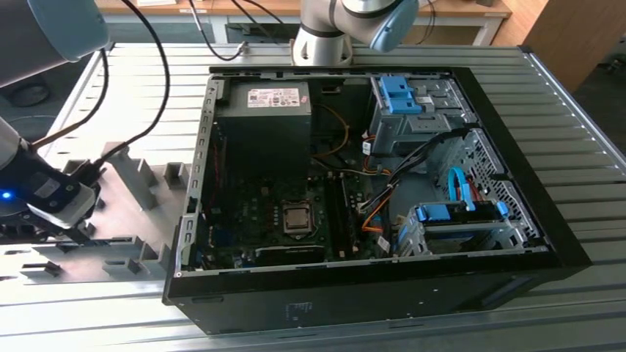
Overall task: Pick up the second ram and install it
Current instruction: 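Pick up the second ram and move it above second insertion slot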
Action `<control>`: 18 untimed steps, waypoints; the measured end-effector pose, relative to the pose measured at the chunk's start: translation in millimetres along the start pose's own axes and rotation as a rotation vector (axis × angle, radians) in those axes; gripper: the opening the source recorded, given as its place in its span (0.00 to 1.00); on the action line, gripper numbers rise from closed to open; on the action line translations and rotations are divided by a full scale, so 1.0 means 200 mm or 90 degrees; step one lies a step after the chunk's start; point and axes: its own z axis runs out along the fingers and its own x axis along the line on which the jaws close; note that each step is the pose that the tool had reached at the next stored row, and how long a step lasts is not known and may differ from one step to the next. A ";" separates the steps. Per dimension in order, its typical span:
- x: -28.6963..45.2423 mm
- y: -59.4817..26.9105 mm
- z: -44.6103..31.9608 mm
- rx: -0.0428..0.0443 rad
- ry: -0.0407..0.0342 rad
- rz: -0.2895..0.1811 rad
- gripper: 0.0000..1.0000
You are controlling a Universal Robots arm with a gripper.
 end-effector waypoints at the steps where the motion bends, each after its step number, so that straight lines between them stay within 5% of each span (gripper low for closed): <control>1: 0.000 0.000 0.000 -0.0002 0.0000 -0.006 0.11; 18: 0.000 0.000 0.000 -0.0035 -0.0002 -0.122 0.11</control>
